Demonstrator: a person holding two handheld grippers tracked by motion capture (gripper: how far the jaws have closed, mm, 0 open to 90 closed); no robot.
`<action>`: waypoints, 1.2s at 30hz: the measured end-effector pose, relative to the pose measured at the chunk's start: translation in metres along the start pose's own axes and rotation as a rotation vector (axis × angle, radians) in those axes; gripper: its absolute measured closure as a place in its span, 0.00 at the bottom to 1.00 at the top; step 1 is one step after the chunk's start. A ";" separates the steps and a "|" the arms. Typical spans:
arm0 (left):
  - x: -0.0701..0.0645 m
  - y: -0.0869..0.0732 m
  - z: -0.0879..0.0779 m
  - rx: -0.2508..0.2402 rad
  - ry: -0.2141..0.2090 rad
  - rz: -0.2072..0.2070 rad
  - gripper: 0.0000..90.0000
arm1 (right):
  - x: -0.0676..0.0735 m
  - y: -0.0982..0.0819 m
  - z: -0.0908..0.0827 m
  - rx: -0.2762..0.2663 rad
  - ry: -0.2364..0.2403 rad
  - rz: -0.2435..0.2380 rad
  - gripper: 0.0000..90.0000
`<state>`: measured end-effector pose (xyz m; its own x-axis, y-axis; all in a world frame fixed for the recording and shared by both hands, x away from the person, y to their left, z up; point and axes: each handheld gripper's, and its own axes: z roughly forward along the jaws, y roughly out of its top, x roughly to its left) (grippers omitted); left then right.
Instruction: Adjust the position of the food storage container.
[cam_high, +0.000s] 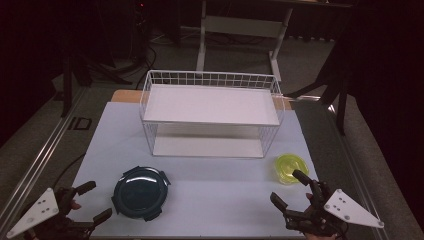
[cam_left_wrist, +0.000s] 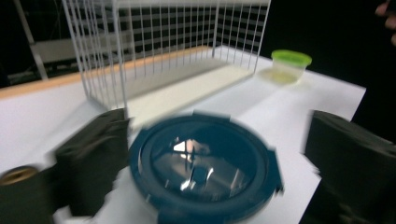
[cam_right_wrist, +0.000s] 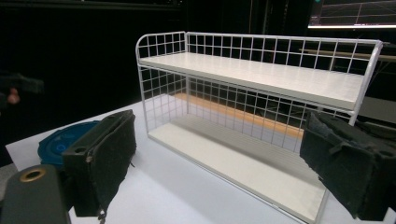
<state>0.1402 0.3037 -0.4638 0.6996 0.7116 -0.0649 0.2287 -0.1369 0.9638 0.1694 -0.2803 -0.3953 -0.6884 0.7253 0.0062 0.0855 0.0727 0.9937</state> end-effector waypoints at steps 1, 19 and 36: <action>0.002 -0.005 -0.001 0.010 0.001 0.004 0.16 | 0.000 0.000 0.000 0.002 -0.001 0.001 0.11; 0.030 -0.057 0.007 0.205 -0.042 -0.026 0.99 | -0.004 -0.014 0.006 0.020 0.038 0.033 0.11; 0.033 -0.057 0.024 0.234 -0.055 -0.033 0.99 | -0.004 -0.016 0.008 0.033 0.047 0.028 0.11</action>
<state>0.1670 0.3183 -0.5269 0.7231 0.6810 -0.1156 0.3984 -0.2745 0.8752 0.1770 -0.2791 -0.4123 -0.7185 0.6943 0.0401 0.1287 0.0761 0.9888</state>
